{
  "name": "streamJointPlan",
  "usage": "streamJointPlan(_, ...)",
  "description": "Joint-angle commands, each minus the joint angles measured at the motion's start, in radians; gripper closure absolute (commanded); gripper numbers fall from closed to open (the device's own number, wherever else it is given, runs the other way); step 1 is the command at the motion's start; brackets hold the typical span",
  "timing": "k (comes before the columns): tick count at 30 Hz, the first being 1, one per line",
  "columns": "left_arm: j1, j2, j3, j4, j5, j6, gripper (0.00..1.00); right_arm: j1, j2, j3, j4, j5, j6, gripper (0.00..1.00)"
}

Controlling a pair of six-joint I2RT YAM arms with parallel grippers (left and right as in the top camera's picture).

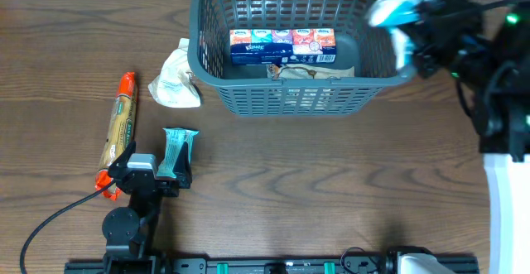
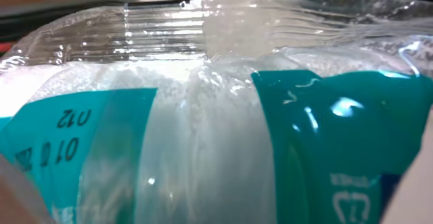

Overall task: Pack container
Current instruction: 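Lift the blue-and-white pack and carry it over the basket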

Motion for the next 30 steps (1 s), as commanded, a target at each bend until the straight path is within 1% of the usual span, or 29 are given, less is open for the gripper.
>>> streamJointPlan(1, -0.003, -0.007, -0.019, -0.034, 0.026, -0.005, 0.01, 0.052, 0.05, 0.047, 0.025, -0.147, -0.109, 0.99)
streamJointPlan(6, -0.003, -0.007, -0.019, -0.034, 0.026, -0.005, 0.01, 0.144, 0.186, 0.149, -0.009, -0.069, -0.111, 0.99)
streamJointPlan(12, -0.003, -0.007, -0.019, -0.034, 0.026, -0.005, 0.01, 0.236, 0.366, 0.361, -0.151, -0.059, -0.179, 0.99)
streamJointPlan(16, -0.003, -0.007, -0.019, -0.034, 0.026, -0.005, 0.01, 0.283, 0.459, 0.463, -0.256, 0.011, -0.227, 0.99)
streamJointPlan(21, -0.003, -0.007, -0.019, -0.034, 0.026, -0.005, 0.01, 0.317, 0.537, 0.493, -0.344, 0.155, -0.262, 0.99)
streamJointPlan(27, -0.003, -0.007, -0.019, -0.034, 0.026, -0.008, 0.01, 0.312, 0.604, 0.492, -0.393, 0.168, -0.267, 0.99)
streamJointPlan(30, -0.003, -0.007, -0.019, -0.034, 0.026, -0.042, 0.01, 0.306, 0.636, 0.492, -0.413, 0.18, -0.267, 0.99)
